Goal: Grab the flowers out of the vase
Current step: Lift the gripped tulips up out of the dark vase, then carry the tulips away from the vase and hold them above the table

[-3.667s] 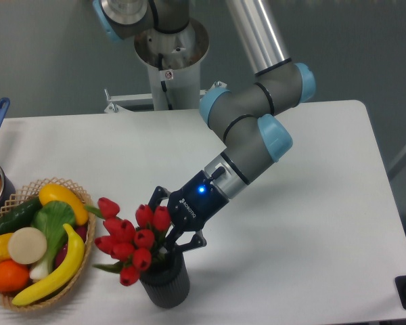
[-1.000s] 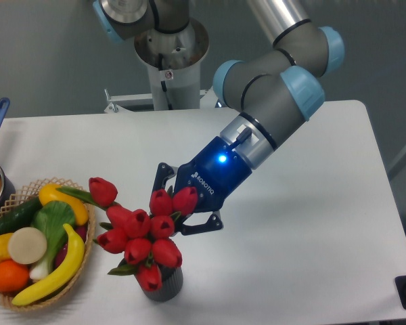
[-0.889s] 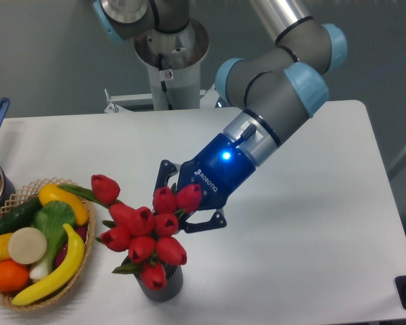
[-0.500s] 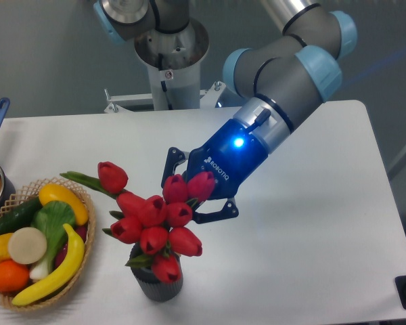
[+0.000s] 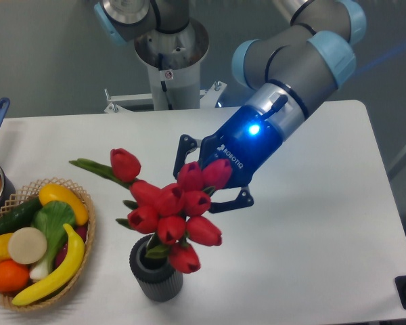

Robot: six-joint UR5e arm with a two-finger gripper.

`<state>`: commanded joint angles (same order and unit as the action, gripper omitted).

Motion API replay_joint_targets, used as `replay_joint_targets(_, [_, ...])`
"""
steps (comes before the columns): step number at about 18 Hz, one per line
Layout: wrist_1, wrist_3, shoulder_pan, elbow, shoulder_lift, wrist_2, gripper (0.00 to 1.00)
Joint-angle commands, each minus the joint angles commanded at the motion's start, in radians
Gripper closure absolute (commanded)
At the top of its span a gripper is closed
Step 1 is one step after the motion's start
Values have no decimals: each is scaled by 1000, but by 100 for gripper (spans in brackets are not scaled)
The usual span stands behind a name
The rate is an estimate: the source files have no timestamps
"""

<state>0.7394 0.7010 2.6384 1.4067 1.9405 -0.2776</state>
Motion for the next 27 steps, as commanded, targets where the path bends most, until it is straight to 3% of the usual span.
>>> replay_joint_targets(6, [2,20,64,-5,0,-40,100])
replay_joint_targets(10, [5,37,86,-18,-18,-247,100])
replay_joint_targets(14, [6,57,91,-15,-26,-333,100])
replay_joint_targets(18, [17,133,106,26,-41,-377,100])
replay_joint_targets(22, [29,190,104,100,-87,-573,100])
replay_joint_targets(27, [118,192,92,126,-115,-747,100])
